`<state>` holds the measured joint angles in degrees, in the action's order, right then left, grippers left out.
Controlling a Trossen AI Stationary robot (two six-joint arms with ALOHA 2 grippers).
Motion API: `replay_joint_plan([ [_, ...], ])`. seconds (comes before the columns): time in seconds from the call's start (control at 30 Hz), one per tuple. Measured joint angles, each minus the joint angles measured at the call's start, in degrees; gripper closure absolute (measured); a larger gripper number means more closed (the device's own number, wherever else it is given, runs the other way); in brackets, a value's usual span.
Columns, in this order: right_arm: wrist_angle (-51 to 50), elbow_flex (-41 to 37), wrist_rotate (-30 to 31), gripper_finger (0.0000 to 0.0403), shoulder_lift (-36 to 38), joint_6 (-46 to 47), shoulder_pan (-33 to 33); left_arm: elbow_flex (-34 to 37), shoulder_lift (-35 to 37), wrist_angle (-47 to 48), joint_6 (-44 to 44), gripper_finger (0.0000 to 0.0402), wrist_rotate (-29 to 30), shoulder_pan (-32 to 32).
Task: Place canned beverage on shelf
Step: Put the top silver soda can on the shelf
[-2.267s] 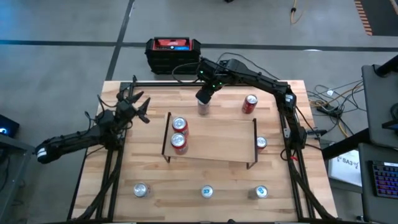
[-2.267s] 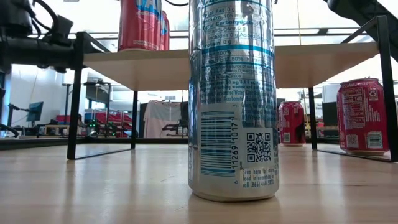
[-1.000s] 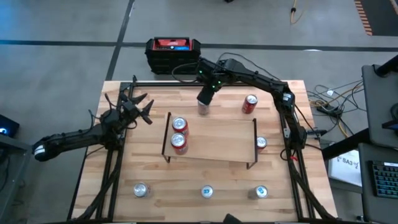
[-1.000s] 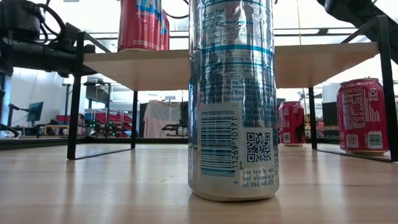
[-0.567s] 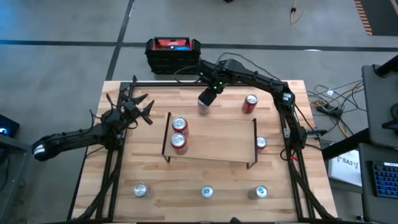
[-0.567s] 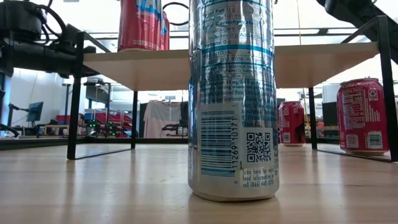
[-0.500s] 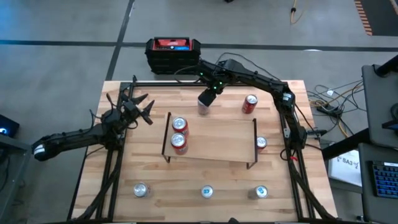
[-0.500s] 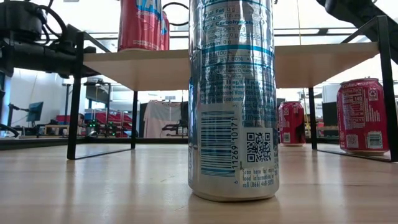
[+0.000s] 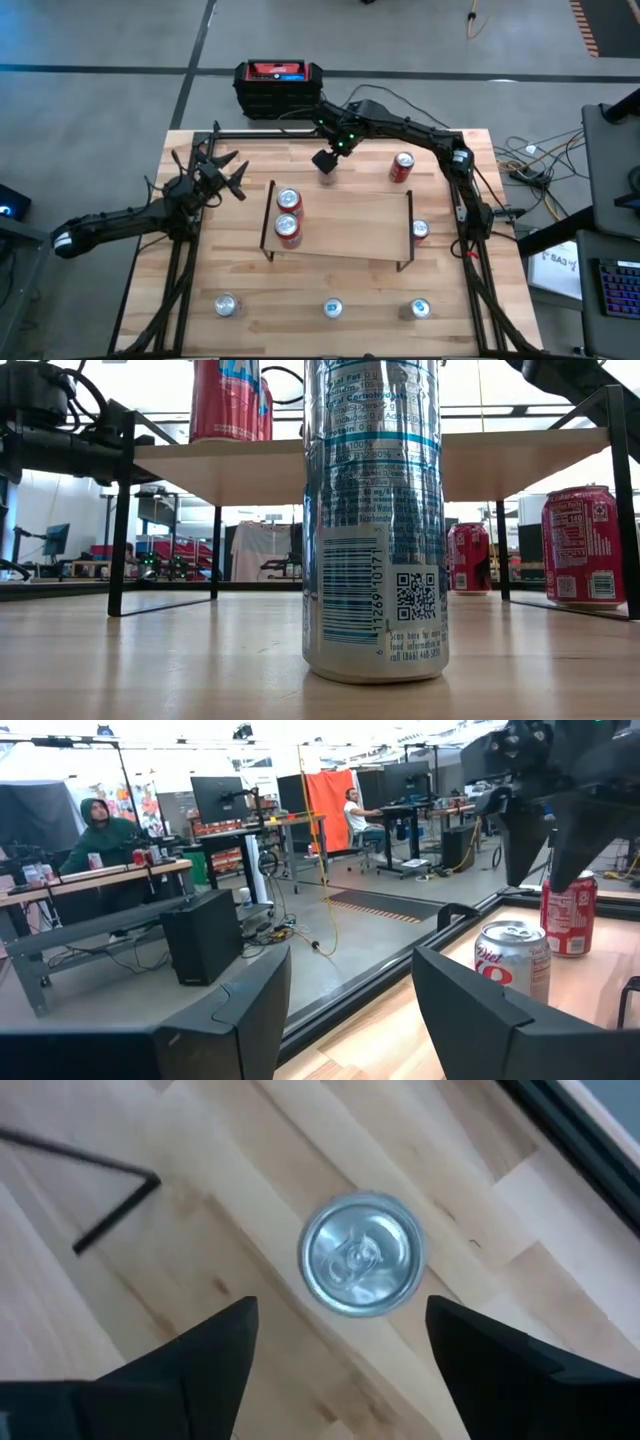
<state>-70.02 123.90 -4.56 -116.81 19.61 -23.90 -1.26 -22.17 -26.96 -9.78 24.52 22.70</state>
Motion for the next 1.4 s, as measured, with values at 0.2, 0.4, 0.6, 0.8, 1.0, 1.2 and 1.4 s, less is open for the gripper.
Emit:
replay_joint_plan([
  [0.2,0.08,0.15,0.10,0.0126,0.00,-1.07,-0.02,0.00,0.00,0.00,0.00,0.0207,0.02,0.00],
  [0.4,-2.60,0.33,-1.70,0.0126,0.00,0.29,-0.09,0.00,-0.02,0.00,0.00,0.0207,0.01,0.01],
  [0.6,-8.30,0.33,-8.46,0.0126,-2.76,4.21,-2.61,0.00,-0.09,0.00,0.00,0.0207,0.00,0.00],
  [0.8,-7.52,2.26,-8.75,0.0124,-5.16,2.90,-3.50,0.00,-0.24,-0.02,0.00,0.0207,0.00,0.02],
  [1.0,-9.70,9.43,-6.83,0.0117,-8.28,2.92,-3.63,0.00,-0.24,0.00,0.00,0.0207,0.00,0.02],
  [1.2,-11.26,10.31,-7.49,0.0117,-9.70,2.93,-3.85,0.00,-0.24,0.00,0.00,0.0207,0.00,0.02],
  [1.4,-11.45,11.10,-7.45,0.0117,-9.51,2.24,-3.71,0.00,-0.26,0.00,0.00,0.0207,0.00,0.00],
])
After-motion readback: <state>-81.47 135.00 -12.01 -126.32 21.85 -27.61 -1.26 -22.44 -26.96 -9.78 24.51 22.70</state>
